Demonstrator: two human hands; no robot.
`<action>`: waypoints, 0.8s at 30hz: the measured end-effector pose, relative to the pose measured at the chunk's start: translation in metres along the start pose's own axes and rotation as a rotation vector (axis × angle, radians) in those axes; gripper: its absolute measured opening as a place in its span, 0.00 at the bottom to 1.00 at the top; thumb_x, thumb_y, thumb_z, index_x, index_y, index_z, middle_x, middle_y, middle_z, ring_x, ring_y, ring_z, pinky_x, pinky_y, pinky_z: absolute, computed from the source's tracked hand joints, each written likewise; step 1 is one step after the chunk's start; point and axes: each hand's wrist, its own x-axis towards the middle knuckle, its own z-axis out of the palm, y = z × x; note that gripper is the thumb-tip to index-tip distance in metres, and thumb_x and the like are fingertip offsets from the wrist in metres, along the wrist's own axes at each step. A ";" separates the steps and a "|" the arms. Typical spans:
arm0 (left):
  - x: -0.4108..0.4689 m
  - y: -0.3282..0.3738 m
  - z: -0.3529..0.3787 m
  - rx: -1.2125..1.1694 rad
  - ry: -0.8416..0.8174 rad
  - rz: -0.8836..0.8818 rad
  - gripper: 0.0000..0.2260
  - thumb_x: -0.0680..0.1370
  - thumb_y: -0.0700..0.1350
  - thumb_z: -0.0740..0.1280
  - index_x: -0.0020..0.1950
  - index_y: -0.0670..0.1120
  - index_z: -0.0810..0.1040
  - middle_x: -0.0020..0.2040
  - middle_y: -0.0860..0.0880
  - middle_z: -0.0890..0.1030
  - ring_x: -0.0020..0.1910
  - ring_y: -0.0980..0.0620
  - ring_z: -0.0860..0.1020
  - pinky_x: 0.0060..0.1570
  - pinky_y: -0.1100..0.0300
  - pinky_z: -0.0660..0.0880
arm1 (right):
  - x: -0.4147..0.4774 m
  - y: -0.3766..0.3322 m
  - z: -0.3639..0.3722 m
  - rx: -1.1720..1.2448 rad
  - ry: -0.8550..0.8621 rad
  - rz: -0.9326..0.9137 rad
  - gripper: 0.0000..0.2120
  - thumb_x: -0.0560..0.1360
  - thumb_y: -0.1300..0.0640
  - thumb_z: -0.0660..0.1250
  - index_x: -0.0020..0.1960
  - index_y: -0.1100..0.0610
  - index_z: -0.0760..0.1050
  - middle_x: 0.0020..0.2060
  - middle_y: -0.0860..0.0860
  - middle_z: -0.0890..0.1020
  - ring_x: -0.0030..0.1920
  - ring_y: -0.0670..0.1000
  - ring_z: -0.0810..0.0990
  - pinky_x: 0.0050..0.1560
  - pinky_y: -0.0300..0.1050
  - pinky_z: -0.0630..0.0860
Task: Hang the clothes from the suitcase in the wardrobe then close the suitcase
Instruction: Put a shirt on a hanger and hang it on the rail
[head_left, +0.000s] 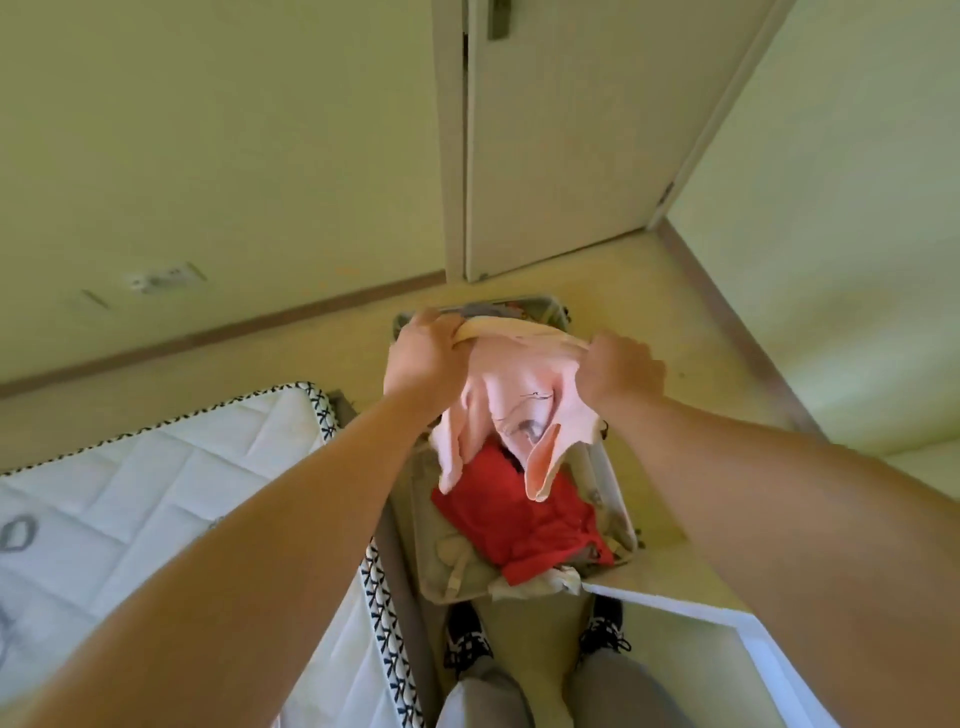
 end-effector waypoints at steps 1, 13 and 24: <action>0.004 0.017 -0.017 -0.037 0.029 0.039 0.09 0.80 0.42 0.61 0.52 0.44 0.81 0.51 0.45 0.77 0.46 0.42 0.77 0.42 0.53 0.74 | -0.001 -0.003 -0.012 0.109 0.047 0.059 0.13 0.76 0.59 0.62 0.61 0.55 0.72 0.53 0.56 0.80 0.57 0.63 0.78 0.56 0.53 0.72; 0.003 0.131 -0.146 -0.126 0.329 0.008 0.12 0.82 0.54 0.59 0.49 0.46 0.72 0.40 0.52 0.77 0.41 0.44 0.75 0.33 0.57 0.67 | -0.041 -0.034 -0.110 0.841 0.179 0.156 0.13 0.81 0.60 0.58 0.63 0.61 0.74 0.57 0.59 0.80 0.58 0.62 0.79 0.52 0.47 0.73; -0.006 0.150 -0.159 -0.207 -0.007 0.062 0.02 0.75 0.40 0.69 0.47 0.44 0.78 0.40 0.47 0.78 0.41 0.46 0.77 0.38 0.55 0.72 | -0.070 -0.109 -0.199 0.945 0.226 -0.388 0.11 0.78 0.45 0.68 0.54 0.51 0.75 0.47 0.47 0.83 0.45 0.50 0.82 0.42 0.43 0.73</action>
